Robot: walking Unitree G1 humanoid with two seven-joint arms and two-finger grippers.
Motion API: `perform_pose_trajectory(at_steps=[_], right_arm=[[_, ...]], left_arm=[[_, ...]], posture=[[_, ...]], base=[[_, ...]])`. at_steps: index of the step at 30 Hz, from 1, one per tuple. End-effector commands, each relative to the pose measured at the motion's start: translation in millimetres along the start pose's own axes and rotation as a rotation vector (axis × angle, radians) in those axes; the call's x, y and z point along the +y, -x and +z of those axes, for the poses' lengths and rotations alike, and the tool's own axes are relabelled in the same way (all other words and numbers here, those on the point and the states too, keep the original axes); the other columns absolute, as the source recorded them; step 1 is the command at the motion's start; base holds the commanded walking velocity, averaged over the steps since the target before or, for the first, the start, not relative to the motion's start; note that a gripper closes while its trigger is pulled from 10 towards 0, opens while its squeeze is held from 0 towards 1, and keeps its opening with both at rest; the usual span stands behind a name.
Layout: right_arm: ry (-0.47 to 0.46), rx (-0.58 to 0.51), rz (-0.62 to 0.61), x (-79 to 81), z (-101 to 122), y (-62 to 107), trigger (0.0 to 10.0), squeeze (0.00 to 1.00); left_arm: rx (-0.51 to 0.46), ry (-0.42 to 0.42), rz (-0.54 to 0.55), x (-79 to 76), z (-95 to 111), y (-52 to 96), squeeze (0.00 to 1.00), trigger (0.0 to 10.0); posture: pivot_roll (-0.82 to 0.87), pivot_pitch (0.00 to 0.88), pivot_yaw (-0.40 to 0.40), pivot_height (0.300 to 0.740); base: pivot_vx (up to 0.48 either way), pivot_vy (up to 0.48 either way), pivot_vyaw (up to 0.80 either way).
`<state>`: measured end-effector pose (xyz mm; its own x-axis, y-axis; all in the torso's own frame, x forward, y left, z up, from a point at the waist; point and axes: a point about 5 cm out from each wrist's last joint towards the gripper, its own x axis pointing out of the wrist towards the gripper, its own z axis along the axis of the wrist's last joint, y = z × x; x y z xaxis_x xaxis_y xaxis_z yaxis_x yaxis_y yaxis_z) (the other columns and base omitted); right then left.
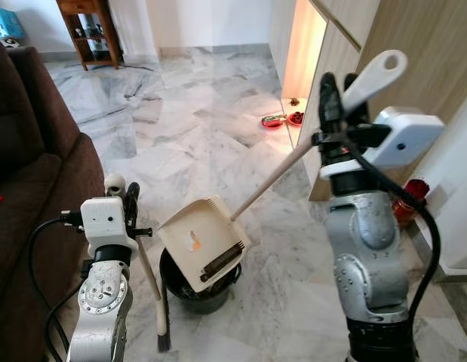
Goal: Sweep floor
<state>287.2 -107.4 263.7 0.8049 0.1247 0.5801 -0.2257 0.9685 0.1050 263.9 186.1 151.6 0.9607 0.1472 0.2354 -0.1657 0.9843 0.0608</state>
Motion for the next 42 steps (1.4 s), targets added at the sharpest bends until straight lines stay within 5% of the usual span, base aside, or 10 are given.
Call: perform_pose_trajectory(at_steps=[1, 14, 18, 42], right_arm=[[0.006, -0.130, 0.059, 13.6, 24, 1.1, 10.0, 0.00], [0.014, -0.171, 0.148, 38.9, 29, 8.2, 10.0, 0.00], [0.087, -0.219, 0.160, 45.5, 34, 11.7, 10.0, 0.00], [0.183, -0.277, 0.229, 65.8, 38, 20.5, 10.0, 0.00]], left_arm=[[-0.045, -0.007, 0.000, 1.1, 9, -1.0, 0.00, 10.0], [-0.051, -0.015, -0.022, -3.5, 9, -1.0, 0.00, 10.0], [-0.052, -0.018, -0.029, -4.2, 9, -1.0, 0.00, 10.0], [-0.057, -0.023, -0.048, -7.3, 10, -1.6, 0.00, 10.0]], posture=[[0.01, 0.097, 0.029, 0.740], [0.01, 0.097, 0.027, 0.740], [0.01, 0.097, 0.027, 0.740], [0.01, 0.097, 0.028, 0.740]], base=[[0.000, 0.000, 0.00], [0.000, 0.000, 0.00], [0.000, 0.000, 0.00], [0.000, 0.000, 0.00]])
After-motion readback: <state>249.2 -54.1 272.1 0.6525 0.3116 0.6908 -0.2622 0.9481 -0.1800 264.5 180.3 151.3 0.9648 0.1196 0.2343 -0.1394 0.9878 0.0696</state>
